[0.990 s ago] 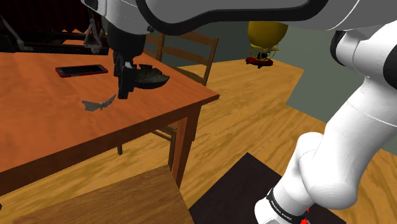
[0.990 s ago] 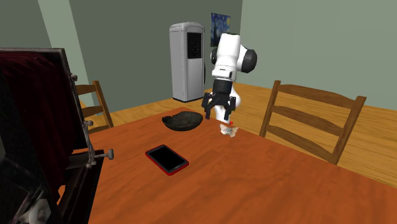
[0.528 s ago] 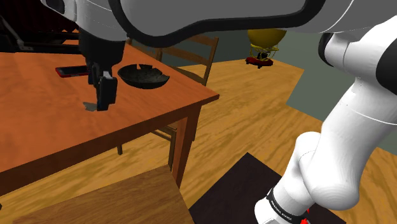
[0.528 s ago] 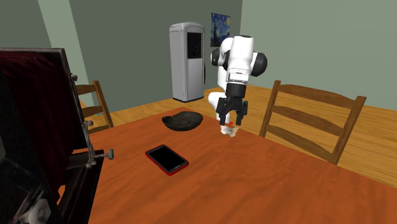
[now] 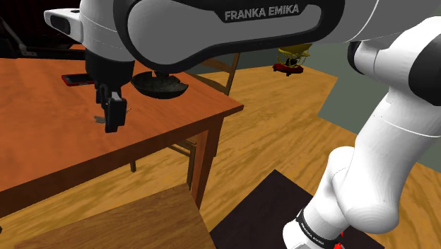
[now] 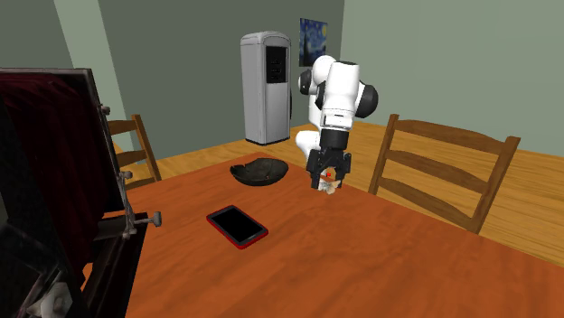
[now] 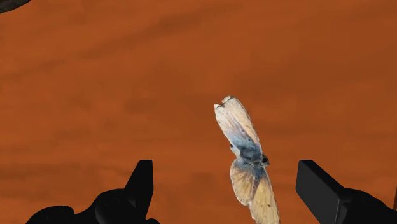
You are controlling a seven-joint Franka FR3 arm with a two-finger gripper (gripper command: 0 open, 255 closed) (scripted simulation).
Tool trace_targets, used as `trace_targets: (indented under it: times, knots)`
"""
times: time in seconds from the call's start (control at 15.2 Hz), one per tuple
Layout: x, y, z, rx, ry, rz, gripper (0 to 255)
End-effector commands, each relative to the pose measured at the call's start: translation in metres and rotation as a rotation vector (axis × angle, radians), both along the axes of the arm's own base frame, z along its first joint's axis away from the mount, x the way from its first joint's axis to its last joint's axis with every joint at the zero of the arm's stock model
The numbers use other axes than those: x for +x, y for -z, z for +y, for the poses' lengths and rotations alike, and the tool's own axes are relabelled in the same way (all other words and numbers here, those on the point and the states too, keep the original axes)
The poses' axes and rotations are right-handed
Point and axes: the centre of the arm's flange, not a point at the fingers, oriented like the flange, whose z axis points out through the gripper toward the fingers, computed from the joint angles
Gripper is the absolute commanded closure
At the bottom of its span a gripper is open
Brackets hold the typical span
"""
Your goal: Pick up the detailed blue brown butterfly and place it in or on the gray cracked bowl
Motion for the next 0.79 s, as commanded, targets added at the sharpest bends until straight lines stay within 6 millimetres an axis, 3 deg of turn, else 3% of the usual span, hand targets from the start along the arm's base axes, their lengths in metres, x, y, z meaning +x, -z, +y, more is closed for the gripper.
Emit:
trace_targets:
  times: [0.0,0.2,0.26,0.73]
  knots:
    - [0.0001,0.0006,0.0,0.0,0.0,0.0,0]
    - [0.0,0.0005,0.0,0.0,0.0,0.0,0]
    - [0.0,0.0005,0.0,0.0,0.0,0.0,255]
    - [0.0005,-0.0001,-0.0002,0.0,0.0,0.0,255]
